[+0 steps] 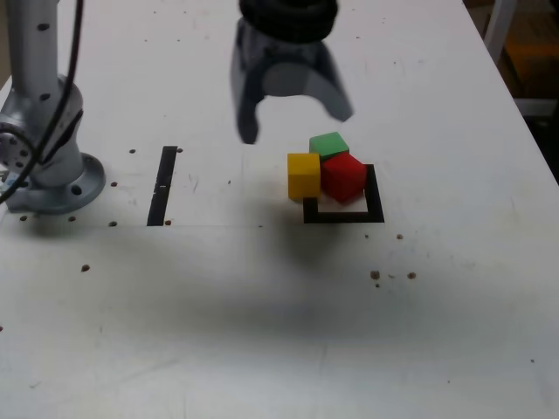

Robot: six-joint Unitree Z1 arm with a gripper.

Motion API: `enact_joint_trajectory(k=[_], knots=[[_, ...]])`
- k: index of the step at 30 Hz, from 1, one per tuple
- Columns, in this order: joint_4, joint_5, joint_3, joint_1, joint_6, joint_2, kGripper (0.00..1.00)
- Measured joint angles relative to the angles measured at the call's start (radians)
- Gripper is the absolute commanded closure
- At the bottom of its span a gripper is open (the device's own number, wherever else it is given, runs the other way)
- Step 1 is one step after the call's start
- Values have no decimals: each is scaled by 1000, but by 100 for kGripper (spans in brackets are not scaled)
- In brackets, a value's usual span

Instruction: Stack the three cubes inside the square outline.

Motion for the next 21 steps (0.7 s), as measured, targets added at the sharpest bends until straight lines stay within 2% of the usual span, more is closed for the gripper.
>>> enact_joint_trajectory(k=[6, 9, 12, 13, 15, 21], knots=[[3, -15, -127, -21, -121, 49, 5], [27, -23, -197, -39, -175, 122, 4], [78, -55, -241, -50, -232, 181, 4], [77, -55, -241, -49, -230, 183, 4], [93, -84, -240, -48, -281, 201, 4], [26, -81, -228, -43, -298, 227, 4]])
